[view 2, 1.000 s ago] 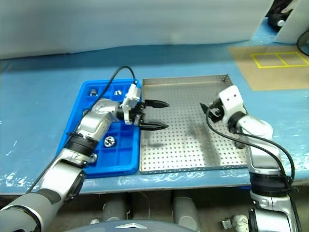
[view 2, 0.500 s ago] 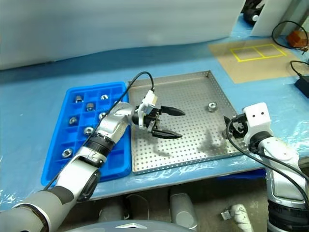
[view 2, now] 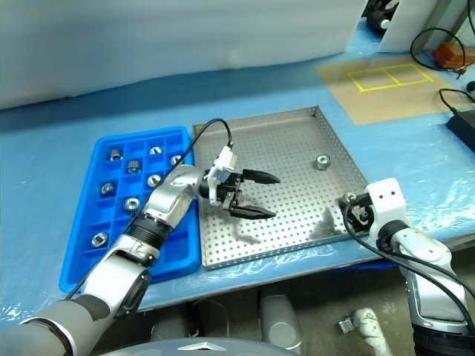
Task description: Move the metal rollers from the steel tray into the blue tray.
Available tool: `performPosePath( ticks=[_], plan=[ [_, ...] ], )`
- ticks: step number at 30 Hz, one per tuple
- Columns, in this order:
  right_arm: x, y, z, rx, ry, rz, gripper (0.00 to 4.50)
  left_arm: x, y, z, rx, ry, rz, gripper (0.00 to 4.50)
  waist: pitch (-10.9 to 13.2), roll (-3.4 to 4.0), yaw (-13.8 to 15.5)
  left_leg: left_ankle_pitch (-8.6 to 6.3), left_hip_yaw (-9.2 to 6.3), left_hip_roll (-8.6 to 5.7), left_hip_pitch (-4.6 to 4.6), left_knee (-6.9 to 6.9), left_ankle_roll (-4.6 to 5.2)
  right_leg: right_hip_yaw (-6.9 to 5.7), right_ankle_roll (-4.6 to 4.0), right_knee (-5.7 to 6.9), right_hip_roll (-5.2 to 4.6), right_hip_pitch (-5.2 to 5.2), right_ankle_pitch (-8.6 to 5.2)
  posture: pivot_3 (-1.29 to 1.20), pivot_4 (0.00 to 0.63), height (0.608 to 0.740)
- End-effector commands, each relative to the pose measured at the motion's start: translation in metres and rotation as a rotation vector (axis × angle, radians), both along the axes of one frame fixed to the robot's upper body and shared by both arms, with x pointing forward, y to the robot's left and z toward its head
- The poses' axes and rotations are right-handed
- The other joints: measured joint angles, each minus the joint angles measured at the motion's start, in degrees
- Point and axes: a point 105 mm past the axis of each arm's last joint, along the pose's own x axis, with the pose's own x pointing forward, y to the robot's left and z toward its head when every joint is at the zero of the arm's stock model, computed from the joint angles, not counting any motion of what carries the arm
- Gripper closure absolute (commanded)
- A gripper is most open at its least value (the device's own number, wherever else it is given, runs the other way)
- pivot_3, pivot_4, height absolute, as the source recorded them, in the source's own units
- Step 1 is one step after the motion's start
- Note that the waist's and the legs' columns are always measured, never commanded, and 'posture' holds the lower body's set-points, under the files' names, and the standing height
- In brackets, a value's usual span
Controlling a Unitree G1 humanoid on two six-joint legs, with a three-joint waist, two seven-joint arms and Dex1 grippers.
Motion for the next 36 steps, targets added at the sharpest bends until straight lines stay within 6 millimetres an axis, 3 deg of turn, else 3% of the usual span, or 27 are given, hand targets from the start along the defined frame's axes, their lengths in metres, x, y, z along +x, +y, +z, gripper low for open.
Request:
performPosePath(
  ticks=[1,9,14,17,22,24,27,30,36],
  plan=[
    [0.004,0.003,0.003,-0.029,-0.019,0.025,0.63,-0.004,0.000,0.009,-0.023,-0.033,-0.001,0.00,0.00,0.00,-0.11,-0.01,0.00,-0.04,0.00,0.00,0.01,-0.01,0.00,0.00,-0.03,0.00,0.00,-0.58,0.150,0.740],
    [0.001,-0.022,-0.027,-0.041,0.069,-0.039,0.63,-0.006,0.001,0.012,-0.030,-0.034,0.009,0.00,-0.04,-0.12,-0.39,-0.05,-0.01,-0.14,0.02,0.04,0.07,-0.03,0.02,-0.06,-0.08,0.08,-0.01,-0.57,0.150,0.740],
    [0.003,-0.026,-0.034,-0.025,0.072,-0.058,0.63,-0.008,0.001,0.012,-0.036,-0.033,0.015,0.00,-0.18,-0.49,-0.44,-0.11,-0.03,-0.19,0.18,0.10,0.18,-0.03,0.34,-0.27,-0.09,0.43,-0.20,-0.56,0.150,0.740],
    [0.008,-0.018,-0.032,-0.014,0.059,-0.033,1.21,-0.009,0.001,0.012,-0.037,-0.032,0.020,0.00,-0.23,-0.56,-0.53,-0.15,-0.05,-0.22,0.36,0.10,0.23,-0.05,0.42,-0.57,-0.12,0.75,-0.25,-0.56,0.150,0.740],
    [0.016,-0.007,-0.027,-0.009,0.038,-0.001,2.88,-0.009,0.002,0.012,-0.034,-0.031,0.027,0.00,-0.23,-0.56,-1.07,-0.18,-0.13,-0.28,0.26,0.06,0.29,-0.05,0.42,-0.99,-0.11,0.80,-0.24,-0.55,0.150,0.740],
    [0.019,-0.002,-0.026,-0.002,0.031,0.014,2.88,-0.009,0.003,0.012,-0.032,-0.031,0.030,0.00,-0.23,-0.56,-1.84,-0.19,-0.13,-0.28,0.26,0.05,0.31,-0.06,0.42,-0.99,-0.11,0.80,-0.24,-0.54,0.150,0.740],
    [0.023,0.003,-0.024,0.005,0.022,0.033,3.50,-0.009,0.003,0.012,-0.032,-0.032,0.032,0.00,-0.23,-0.57,-2.91,-0.20,-0.15,-0.26,0.26,0.02,0.31,-0.11,0.43,-0.99,-0.10,0.78,-0.24,-0.54,0.150,0.740],
    [0.025,0.005,-0.022,-0.005,0.016,0.041,4.47,-0.009,0.004,0.012,-0.031,-0.033,0.039,0.00,-0.23,-0.57,-3.57,-0.20,-0.19,-0.26,0.27,-0.03,0.31,-0.15,0.44,-0.99,-0.10,0.78,-0.24,-0.53,0.150,0.740],
    [0.026,0.009,-0.020,-0.021,0.003,0.052,4.47,-0.008,0.007,0.012,-0.028,-0.034,0.051,0.00,-0.23,-0.57,-3.71,-0.20,-0.25,-0.27,0.26,-0.07,0.30,-0.19,0.45,-1.01,-0.09,0.77,-0.24,-0.53,0.150,0.740]
  ],
)
